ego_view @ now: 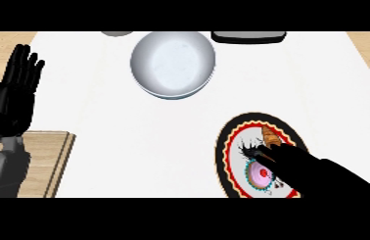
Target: Pick the cupcake from the plate and place it in the bowl
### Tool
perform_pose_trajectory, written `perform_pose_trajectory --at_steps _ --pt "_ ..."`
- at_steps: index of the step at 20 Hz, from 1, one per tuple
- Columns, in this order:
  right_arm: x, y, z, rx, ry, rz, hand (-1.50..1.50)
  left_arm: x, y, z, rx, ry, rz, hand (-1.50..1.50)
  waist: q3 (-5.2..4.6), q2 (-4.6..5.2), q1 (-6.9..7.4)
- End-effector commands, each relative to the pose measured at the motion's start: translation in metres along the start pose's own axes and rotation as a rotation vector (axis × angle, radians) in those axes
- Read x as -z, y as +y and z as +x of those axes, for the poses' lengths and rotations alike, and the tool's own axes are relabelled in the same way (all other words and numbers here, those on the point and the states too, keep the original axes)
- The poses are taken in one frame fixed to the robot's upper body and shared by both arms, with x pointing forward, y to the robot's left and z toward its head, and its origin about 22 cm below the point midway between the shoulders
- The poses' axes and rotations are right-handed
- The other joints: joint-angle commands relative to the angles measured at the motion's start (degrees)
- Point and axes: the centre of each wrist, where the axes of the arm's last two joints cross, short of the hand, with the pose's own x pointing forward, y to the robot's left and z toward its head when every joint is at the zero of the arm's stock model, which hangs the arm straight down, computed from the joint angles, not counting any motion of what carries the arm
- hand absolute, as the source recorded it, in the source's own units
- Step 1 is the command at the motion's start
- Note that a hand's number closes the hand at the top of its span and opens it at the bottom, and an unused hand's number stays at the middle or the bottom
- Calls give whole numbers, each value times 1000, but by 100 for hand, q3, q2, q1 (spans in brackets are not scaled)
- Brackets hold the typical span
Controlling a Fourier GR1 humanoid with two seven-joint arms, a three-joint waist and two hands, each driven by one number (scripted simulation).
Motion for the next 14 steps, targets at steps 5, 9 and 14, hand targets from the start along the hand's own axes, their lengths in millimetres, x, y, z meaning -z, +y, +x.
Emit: perform_pose_trajectory --at_steps 5,9,14 --pt "36 20 0 1 -60 -11 -150 4 -4 11 1 10 -9 0 -1 3 29" --pt "30 14 -12 7 -80 -20 -150 -8 -5 -11 6 -5 2 0 -3 1 5" --pt "27 25 -13 -33 -45 6 -150 11 -6 6 -13 9 1 0 -2 -1 -20"
